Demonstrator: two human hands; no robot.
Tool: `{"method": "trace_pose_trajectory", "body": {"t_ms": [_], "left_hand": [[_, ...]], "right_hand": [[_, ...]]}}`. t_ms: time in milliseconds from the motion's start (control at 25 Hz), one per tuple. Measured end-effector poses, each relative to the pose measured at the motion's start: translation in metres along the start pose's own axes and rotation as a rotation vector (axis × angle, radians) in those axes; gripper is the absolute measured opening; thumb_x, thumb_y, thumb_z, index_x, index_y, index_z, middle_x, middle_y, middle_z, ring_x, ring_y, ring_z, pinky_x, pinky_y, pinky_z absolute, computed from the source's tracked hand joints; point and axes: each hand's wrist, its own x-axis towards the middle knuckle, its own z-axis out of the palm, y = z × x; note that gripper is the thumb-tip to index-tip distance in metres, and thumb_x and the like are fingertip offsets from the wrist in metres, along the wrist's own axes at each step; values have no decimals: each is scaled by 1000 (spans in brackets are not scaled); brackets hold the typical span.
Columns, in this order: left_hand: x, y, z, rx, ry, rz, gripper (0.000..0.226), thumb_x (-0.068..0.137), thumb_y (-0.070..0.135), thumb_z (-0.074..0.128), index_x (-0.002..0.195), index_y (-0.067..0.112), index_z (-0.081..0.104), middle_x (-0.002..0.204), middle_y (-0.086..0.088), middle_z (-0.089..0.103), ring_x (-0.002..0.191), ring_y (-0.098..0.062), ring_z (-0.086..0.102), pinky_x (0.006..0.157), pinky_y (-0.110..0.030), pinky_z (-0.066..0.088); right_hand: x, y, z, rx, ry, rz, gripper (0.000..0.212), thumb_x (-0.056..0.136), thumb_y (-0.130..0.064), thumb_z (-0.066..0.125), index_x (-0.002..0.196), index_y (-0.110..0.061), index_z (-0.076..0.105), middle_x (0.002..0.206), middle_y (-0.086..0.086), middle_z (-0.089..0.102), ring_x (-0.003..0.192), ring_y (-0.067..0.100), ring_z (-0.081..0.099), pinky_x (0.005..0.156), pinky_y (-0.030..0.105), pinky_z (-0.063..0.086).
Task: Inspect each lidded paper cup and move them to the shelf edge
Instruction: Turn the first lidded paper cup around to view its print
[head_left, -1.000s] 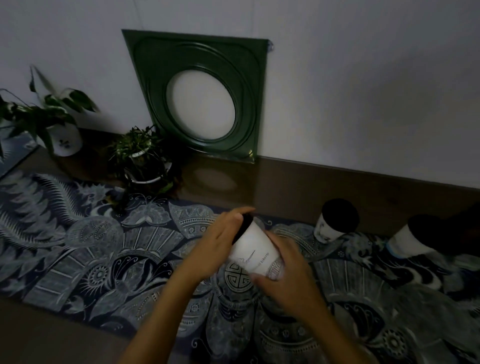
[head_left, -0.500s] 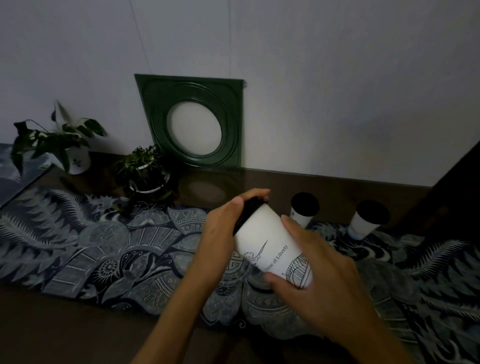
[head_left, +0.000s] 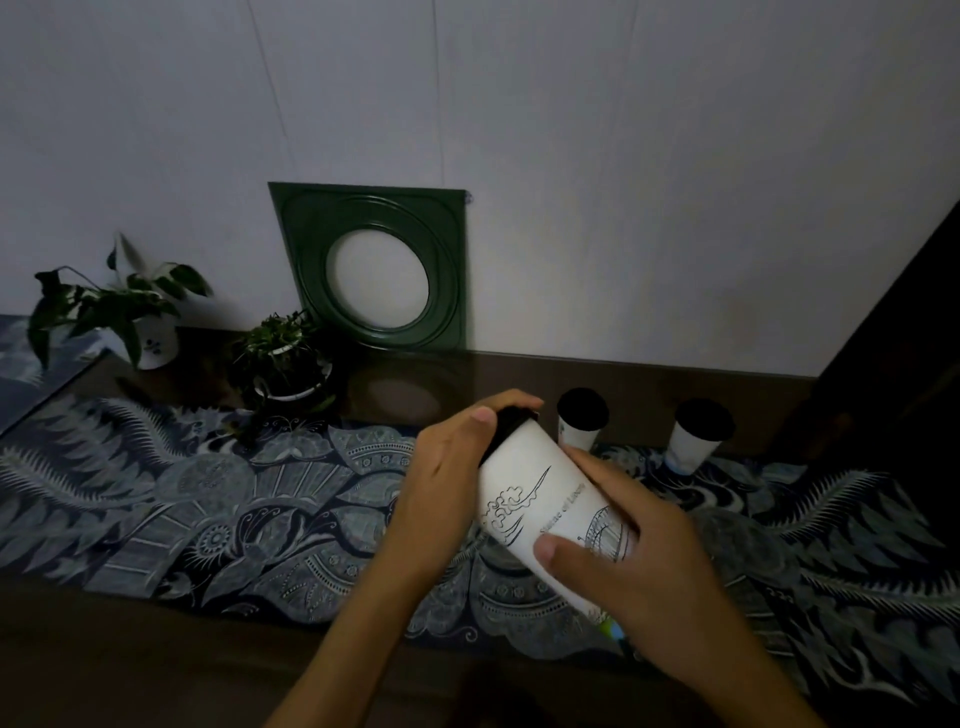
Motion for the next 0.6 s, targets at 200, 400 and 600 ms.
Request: {"method": "trace_pose_trajectory", "body": {"t_ms": [200,400,600], "left_hand": [[1,11,-2,25,-14,-4,42,97,39,42,113,19,75,112,7,77,101,-12,71,83,-20,54],[2,16,5,102,58,-122,29,102,19,52,92,30,77,84,27,76,80,7,68,66,-8,50],[-1,18,-4,-4,-86,-78,35,94,47,51,111,32,78,110,7,79,103,-11,72,87,-25,58]], "right_hand": [[-1,-16,-5,105,-69,17,51,62,-58,75,107,-74,55,112,-26,71,97,0,71,71,18,59],[-9,-3,12,-836,98,-199,99,66,-75,52,150,-44,11,130,-9,54,102,13,62,78,30,54],[-11,-9,-2,118,-105,64,73,61,-62,80,126,-68,47,119,-31,67,101,0,70,72,17,59]]}}
